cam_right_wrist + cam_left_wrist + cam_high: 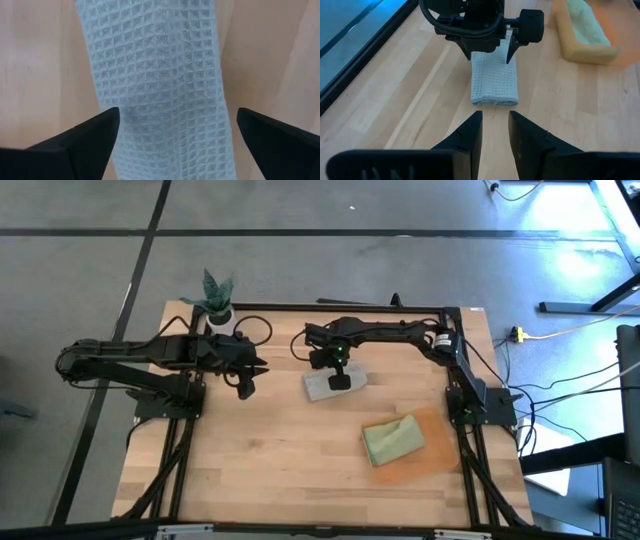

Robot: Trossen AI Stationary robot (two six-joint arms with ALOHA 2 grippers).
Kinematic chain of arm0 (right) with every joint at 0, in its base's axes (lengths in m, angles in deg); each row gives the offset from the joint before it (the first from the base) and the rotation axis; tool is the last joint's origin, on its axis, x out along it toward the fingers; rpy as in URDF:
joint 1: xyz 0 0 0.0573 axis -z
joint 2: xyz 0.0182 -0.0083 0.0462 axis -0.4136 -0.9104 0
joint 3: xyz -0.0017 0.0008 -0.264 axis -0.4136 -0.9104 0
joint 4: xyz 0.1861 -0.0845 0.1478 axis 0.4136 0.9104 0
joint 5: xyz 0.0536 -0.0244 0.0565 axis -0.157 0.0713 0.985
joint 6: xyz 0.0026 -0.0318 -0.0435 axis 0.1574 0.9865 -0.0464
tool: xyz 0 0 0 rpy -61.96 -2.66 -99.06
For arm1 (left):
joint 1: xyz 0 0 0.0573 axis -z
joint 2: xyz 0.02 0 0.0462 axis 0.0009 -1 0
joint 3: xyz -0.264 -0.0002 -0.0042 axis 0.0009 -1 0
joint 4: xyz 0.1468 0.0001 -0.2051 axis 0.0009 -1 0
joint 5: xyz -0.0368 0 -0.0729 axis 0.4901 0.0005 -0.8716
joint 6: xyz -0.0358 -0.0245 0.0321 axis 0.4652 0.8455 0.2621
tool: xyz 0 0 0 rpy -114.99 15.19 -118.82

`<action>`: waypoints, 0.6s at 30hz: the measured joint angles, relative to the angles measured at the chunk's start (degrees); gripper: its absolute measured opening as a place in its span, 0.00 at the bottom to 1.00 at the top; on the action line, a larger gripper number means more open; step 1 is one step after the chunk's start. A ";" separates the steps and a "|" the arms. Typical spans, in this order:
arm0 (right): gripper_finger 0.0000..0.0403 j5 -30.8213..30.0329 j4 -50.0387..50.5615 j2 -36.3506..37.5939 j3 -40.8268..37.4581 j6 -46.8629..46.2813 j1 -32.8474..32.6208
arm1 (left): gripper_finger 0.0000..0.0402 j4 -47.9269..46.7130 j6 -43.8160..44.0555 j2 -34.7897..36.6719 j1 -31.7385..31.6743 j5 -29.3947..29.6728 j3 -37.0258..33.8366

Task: Roll microfiber towels into tight, uniform cylinder then place into a basket
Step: Put the rolled gray microfiber towel into the orange bin

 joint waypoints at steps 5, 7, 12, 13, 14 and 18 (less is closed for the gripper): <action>0.99 -2.41 -0.19 0.00 0.02 1.02 0.00 | 0.21 0.02 0.00 0.00 -0.01 0.00 0.00; 0.99 -3.16 -0.35 0.00 -0.06 2.02 -0.16 | 0.21 0.02 0.00 0.00 0.00 0.00 0.00; 0.99 -4.00 -2.73 0.00 -2.56 2.88 -0.56 | 0.21 0.01 0.00 0.00 -0.01 0.00 0.00; 0.99 -3.91 -3.44 0.05 -3.12 2.88 -0.61 | 0.21 0.01 0.00 0.00 -0.01 0.00 0.00; 0.99 -3.71 -4.29 0.09 -3.81 2.88 -0.75 | 0.21 0.02 0.00 0.00 -0.01 0.00 0.00; 0.99 -3.56 -4.68 0.00 -5.03 2.88 -1.31 | 0.21 0.02 0.00 0.01 0.00 0.00 0.00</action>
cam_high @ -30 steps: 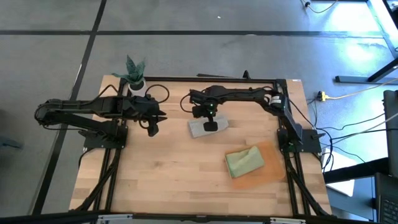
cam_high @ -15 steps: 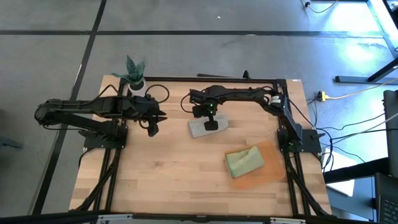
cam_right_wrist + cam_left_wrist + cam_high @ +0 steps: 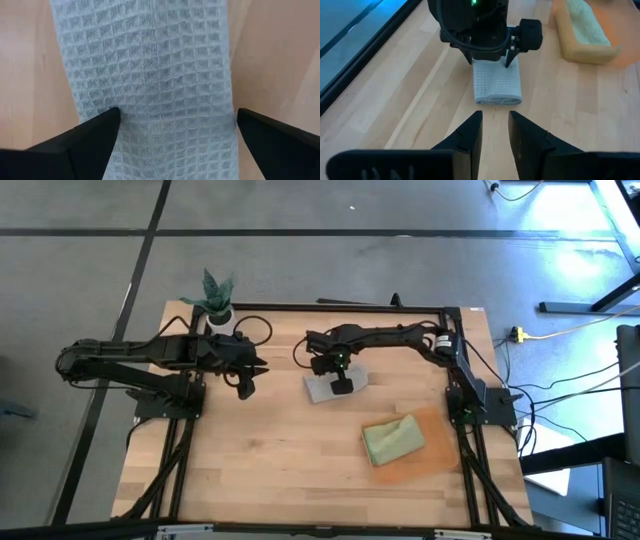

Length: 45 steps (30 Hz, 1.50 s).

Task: Roll microfiber towels into tight, uniform cylinder then place into a basket
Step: Put the rolled gray microfiber towel into the orange bin

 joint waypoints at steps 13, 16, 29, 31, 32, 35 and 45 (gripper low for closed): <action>0.99 4.04 -0.23 0.04 -0.37 0.04 -0.35 | 0.21 0.00 0.00 -0.01 0.00 0.00 0.00; 0.99 3.87 -1.75 0.06 -1.40 0.08 -0.33 | 0.21 0.00 0.00 -0.01 0.00 0.00 0.00; 0.99 3.57 -5.88 0.59 -6.03 -0.09 -0.76 | 0.21 -0.01 0.00 -0.01 0.02 0.00 0.00; 0.99 3.80 -6.55 0.52 -6.11 -0.23 -0.74 | 0.21 -0.01 0.00 -0.01 0.02 0.00 0.00; 0.98 3.86 -6.86 0.52 -6.12 -0.47 -0.74 | 0.21 0.00 0.00 -0.01 0.02 0.00 0.00; 0.94 4.09 -7.36 0.46 -6.14 -1.48 -0.83 | 0.21 0.00 0.00 -0.01 0.02 0.00 0.00; 0.60 4.58 -8.85 0.28 -6.21 -3.04 -0.83 | 0.21 0.00 -0.02 -0.01 0.00 0.00 0.00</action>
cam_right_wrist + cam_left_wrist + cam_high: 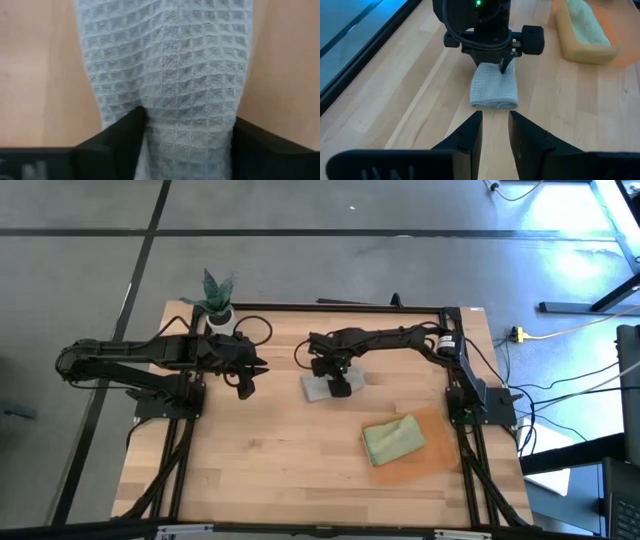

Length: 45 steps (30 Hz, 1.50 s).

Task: Roll microfiber towels into tight, uniform cylinder then place into a basket
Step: Put the rolled gray microfiber towel into the orange bin

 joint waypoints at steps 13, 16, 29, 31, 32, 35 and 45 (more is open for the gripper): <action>0.14 1.26 0.52 -0.02 -0.04 -0.20 -0.24 | 0.21 0.00 0.01 0.00 0.00 0.00 0.00; 0.11 1.16 0.56 0.00 -0.04 -0.20 -0.24 | 0.21 0.00 0.02 0.00 0.02 0.00 0.00; 0.11 -5.87 9.20 5.51 4.59 -1.51 -1.40 | 0.21 0.00 0.00 0.00 0.00 0.00 0.00; 0.11 -5.63 11.76 7.52 4.57 -2.12 -2.13 | 0.21 0.00 0.00 0.00 0.00 0.00 0.00; 0.11 -5.60 13.00 8.83 4.53 -2.90 -2.49 | 0.21 0.02 0.00 0.00 0.00 0.01 0.00; 0.11 -5.44 16.83 13.47 4.56 -4.04 -3.80 | 0.21 0.41 0.02 0.00 -0.05 0.01 0.00; 0.11 -5.60 27.16 27.54 4.70 -11.14 -12.75 | 0.21 10.29 -3.20 0.00 4.46 -2.12 0.00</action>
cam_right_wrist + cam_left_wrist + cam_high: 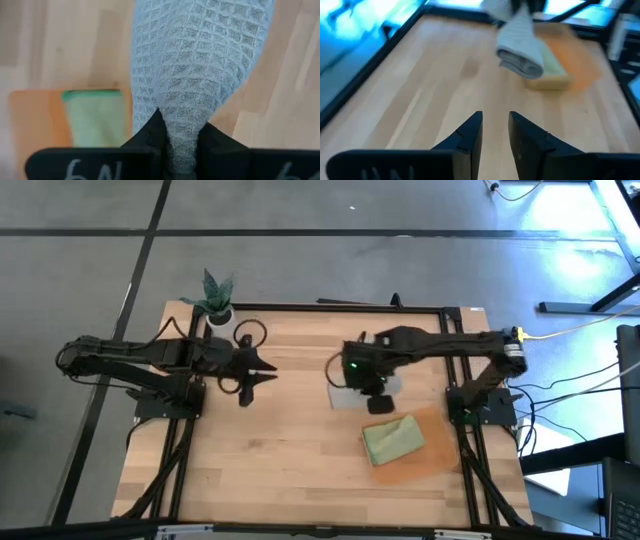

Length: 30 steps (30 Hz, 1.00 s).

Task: Roll microfiber towels into tight, uniform cylinder then place into a basket
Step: Put the rolled gray microfiber towel into the orange bin

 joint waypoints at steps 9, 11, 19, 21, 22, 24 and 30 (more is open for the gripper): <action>0.11 -2.14 8.84 8.38 0.00 -14.22 -14.30 | 0.21 6.74 -10.29 -0.63 8.93 -0.06 0.02; 0.11 -2.28 10.08 9.29 0.02 -18.16 -18.40 | 0.21 8.93 -10.64 -1.58 10.29 0.00 0.11; 0.11 -5.33 11.93 8.81 -0.27 -31.24 -32.03 | 0.21 13.47 -16.47 -8.43 14.65 -0.35 0.04; 0.11 -6.37 11.43 9.26 -2.26 -33.60 -33.67 | 0.21 16.37 -16.47 -10.01 15.30 -0.31 0.04; 0.11 -6.63 11.34 9.56 -3.81 -34.94 -34.44 | 0.21 17.19 -16.47 -10.53 15.60 -0.33 0.03; 0.11 -6.70 10.52 10.21 -7.72 -37.43 -35.57 | 0.21 19.29 -16.48 -11.22 16.07 -0.35 0.03; 0.11 -4.58 -4.41 11.72 -20.49 -37.63 -38.40 | 0.21 22.93 -16.47 -11.20 16.81 0.15 0.03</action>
